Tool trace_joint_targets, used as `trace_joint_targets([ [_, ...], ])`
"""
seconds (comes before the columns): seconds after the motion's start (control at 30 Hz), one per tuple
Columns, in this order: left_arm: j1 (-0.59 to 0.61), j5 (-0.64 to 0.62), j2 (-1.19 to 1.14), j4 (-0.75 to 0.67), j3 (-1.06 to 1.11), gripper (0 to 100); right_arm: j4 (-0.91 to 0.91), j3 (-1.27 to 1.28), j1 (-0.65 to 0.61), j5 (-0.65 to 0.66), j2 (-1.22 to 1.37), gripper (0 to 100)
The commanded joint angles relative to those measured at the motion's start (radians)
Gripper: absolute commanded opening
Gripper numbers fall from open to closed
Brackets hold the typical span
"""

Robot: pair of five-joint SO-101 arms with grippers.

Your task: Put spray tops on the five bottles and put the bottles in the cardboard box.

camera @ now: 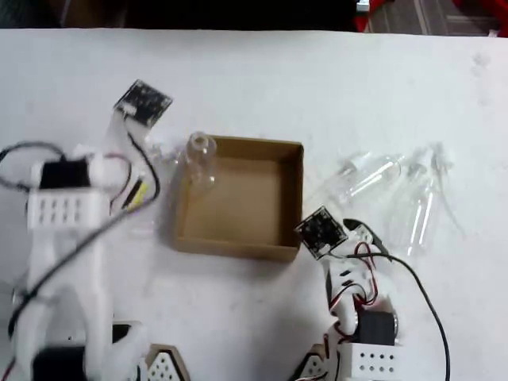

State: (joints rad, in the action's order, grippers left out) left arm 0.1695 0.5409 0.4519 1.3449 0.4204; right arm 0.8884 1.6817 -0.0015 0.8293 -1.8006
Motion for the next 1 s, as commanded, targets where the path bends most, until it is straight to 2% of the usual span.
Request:
trace_joint_targets([
  [0.0, -0.007, 0.049, -0.249, -0.014, -0.196, 13, 0.007, 0.009, 0.004, 0.005, -0.005, 1.6],
  [0.5, 0.041, 0.071, -0.765, -0.002, -0.628, 13, 0.007, 0.009, 0.004, 0.005, -0.005, 1.6],
  [0.6, 0.053, 0.072, -0.837, 0.038, -0.697, 14, 0.007, 0.009, 0.004, 0.005, -0.005, 1.6],
  [0.73, 0.067, 0.17, -0.905, 0.112, -0.767, 21, 0.007, 0.009, 0.004, 0.005, -0.005, 1.6],
  [0.97, 0.081, 0.201, -0.972, 0.097, -0.806, 20, 0.007, 0.009, 0.004, 0.005, -0.005, 1.6],
])
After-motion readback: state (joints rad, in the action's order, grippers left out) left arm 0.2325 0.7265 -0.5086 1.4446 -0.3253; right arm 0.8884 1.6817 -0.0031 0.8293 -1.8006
